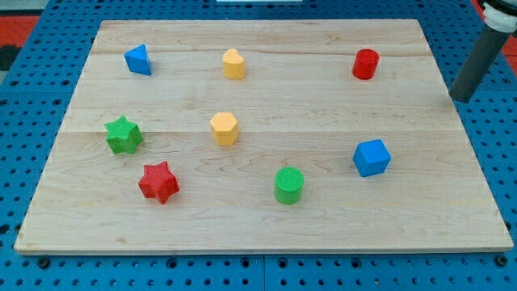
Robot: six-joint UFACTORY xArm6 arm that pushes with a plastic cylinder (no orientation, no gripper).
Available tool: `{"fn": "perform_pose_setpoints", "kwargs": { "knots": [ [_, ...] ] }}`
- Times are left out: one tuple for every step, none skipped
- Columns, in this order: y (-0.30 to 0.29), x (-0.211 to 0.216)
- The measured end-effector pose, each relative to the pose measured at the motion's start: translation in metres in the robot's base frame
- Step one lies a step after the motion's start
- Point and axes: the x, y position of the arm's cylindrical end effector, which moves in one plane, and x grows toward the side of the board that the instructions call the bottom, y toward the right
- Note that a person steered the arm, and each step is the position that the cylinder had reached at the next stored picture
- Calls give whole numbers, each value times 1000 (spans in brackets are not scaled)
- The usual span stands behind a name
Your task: Move the yellow heart towards left side
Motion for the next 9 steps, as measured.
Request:
{"fn": "perform_pose_setpoints", "kwargs": {
  "knots": [
    [-50,-5],
    [-168,-17],
    [-266,-41],
    [-347,-53],
    [-338,-67],
    [-303,-88],
    [-326,-111],
    [-386,-102],
    [-355,-80]
  ]
}}
